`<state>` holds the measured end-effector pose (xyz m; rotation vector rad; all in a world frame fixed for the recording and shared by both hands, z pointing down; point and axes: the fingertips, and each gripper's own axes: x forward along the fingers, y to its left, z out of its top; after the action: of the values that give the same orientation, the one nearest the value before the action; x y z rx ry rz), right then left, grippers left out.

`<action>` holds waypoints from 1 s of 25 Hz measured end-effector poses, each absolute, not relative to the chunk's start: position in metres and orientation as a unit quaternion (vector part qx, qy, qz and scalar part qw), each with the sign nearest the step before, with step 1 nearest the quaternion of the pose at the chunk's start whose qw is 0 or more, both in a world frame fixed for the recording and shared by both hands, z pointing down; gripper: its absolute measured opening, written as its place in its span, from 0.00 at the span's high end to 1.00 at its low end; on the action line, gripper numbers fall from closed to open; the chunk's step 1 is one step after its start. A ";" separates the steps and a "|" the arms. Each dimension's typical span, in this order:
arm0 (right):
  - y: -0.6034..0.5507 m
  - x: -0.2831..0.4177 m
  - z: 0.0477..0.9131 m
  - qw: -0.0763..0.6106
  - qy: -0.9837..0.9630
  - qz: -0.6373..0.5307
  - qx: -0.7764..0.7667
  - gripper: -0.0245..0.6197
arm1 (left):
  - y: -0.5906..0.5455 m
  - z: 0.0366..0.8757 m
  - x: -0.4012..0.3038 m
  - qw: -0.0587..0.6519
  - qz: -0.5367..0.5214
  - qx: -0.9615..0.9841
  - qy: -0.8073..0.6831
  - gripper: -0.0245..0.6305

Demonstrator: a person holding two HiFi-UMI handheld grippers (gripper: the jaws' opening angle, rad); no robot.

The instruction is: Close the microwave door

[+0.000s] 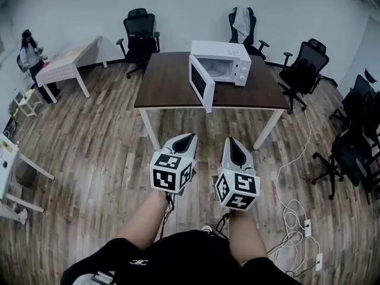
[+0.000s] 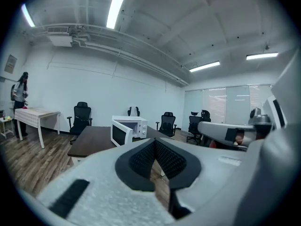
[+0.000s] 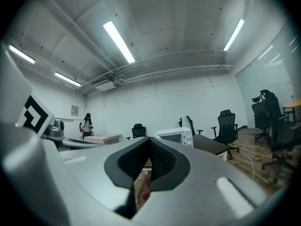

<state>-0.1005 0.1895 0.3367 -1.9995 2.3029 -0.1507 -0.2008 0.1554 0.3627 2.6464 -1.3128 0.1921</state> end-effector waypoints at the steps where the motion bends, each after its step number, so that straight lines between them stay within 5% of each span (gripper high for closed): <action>1: 0.186 -0.096 0.337 0.044 0.753 -0.052 -0.654 0.95 | 0.152 0.363 -0.197 0.092 0.064 0.890 -0.441 0.95; 25: 0.136 -0.003 0.351 0.021 0.775 -0.052 -0.629 0.95 | 0.110 0.377 -0.106 0.094 0.070 0.873 -0.473 0.95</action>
<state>-0.0028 0.1355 0.3512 -1.9497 2.4037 -0.1602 -0.1056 0.1099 0.3768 2.5908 -1.4025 0.2066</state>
